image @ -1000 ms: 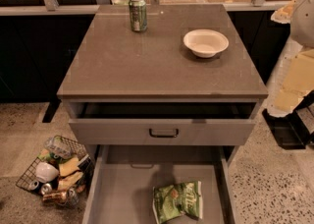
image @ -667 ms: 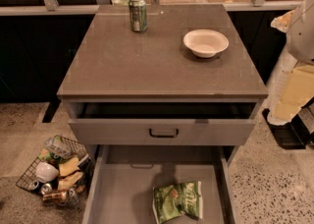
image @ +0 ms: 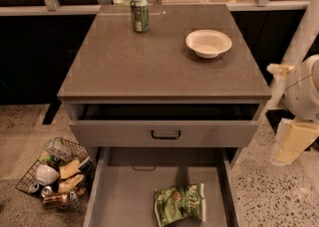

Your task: Pick green can from middle drawer and place on counter

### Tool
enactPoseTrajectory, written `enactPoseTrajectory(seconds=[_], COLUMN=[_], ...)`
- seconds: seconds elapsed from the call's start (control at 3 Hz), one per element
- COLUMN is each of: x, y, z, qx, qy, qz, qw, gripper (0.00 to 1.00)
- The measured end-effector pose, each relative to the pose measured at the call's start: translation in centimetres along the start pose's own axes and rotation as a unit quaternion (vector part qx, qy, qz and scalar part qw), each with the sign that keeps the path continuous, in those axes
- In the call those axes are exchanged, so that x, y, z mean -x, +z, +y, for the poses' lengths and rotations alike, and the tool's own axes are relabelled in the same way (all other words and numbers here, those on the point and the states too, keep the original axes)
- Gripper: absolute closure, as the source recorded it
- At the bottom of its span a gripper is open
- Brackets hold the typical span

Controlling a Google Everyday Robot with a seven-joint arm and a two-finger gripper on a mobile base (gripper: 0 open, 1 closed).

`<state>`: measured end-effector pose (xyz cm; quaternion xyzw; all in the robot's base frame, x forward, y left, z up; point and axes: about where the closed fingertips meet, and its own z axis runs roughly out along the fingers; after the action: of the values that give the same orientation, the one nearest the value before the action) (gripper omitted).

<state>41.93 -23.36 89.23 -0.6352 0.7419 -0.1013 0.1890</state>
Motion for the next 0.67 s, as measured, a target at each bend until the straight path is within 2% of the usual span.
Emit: enactPoseTrajectory(seconds=[0.33,0.67], x=[-1.6,-2.2], y=[3.7,6.8], z=[2.5,4.7], qx=[0.011,0.03], qy=[0.012,0.043], qz=[-0.034,-0.078], qw=[0.9993,0.9956], gripper=[0.0,0.0])
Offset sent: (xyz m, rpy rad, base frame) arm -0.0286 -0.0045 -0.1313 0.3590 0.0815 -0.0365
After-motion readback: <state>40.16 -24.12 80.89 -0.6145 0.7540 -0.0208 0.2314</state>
